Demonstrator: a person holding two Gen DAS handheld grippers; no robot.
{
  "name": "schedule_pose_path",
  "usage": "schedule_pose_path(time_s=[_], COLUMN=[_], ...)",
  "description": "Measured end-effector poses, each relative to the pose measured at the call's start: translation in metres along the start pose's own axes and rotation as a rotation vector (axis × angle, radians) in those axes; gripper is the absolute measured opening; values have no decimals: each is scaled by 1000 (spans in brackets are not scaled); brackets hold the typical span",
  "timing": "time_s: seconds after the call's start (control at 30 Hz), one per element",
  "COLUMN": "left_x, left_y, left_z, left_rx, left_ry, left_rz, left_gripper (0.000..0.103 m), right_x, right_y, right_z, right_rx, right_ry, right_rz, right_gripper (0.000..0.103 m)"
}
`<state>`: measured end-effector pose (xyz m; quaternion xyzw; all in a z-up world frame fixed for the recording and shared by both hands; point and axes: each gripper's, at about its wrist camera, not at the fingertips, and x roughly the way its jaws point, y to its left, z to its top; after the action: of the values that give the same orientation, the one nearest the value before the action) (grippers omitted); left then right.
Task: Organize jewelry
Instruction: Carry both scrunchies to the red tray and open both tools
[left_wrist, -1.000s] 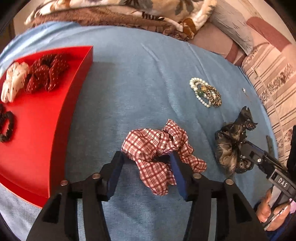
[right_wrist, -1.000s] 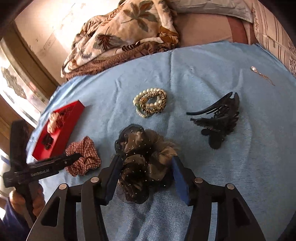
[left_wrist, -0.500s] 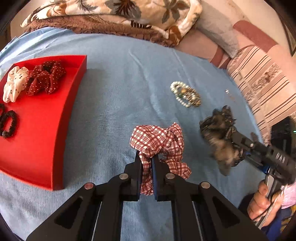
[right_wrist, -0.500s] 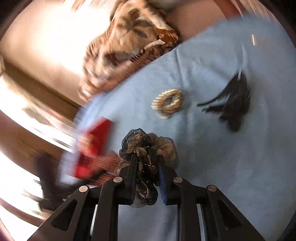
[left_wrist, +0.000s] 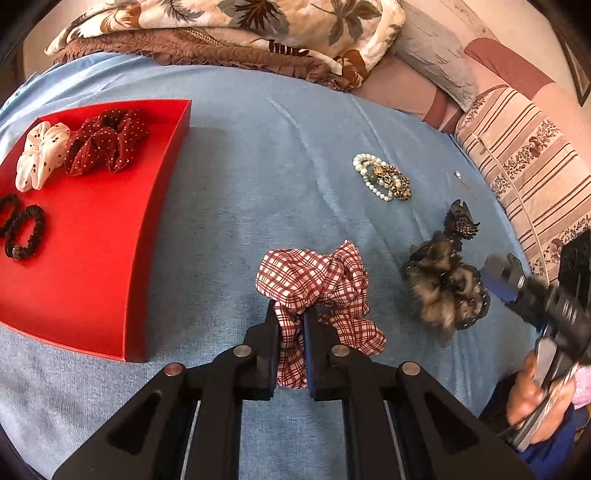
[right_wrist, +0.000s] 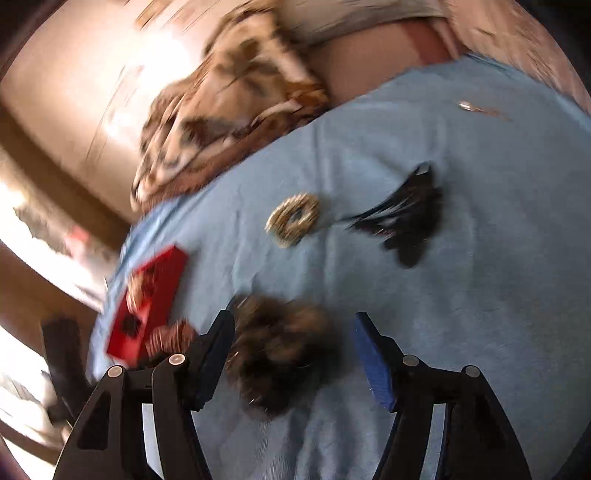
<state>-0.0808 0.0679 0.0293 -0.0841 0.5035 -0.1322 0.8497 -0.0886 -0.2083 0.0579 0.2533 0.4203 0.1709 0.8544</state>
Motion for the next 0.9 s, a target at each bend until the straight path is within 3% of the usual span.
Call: schedule_pose_path(time_s=[0.1,0.2,0.23,0.27,0.3,0.33,0.37,0.5,0.6,0.7,0.77,0.9], left_x=[5,10,11,11,10,10,9,-14,-40,-64,-81,-106], left_y=[3,0,-2,-4,-4,-4,-1,9,19,33,46,80], left_z=[-3,-7,-9,-10,-11,-10,-10,-10,-9,-5,-2,10], left_rx=[-4,11,20,32,36,30,16,-26,-57,-91,-119,-181], left_ry=[14,20,15,6,6,11,23,-48,-105,-154,-192,-244], left_rz=[-26,-34,-27,-19,-19,-29,-39,-45,-94,-131,-134,-112], left_gripper=[30,37,36,36,22,9,6,6,6,6,6,6], right_x=[15,32,36,38,39,40,39,21,19,23,25,22], right_y=[10,15,18,19,18,17,12,-1,-20,-28,-21,9], right_z=[-13,-23,-26,-27,-26,-23,-20,-13,-13,-19,-19,-10], right_rx=[-46,-89,-112,-133,-147,-146,-129,17,243,399,427,352], right_ry=[42,65,66,65,68,78,82,66,88,106,117,141], right_rz=[-35,-85,-109,-133,-150,-150,-136,-5,232,410,450,438], right_gripper=[71,70,66,54,43,21,19,15,15,15,15,15])
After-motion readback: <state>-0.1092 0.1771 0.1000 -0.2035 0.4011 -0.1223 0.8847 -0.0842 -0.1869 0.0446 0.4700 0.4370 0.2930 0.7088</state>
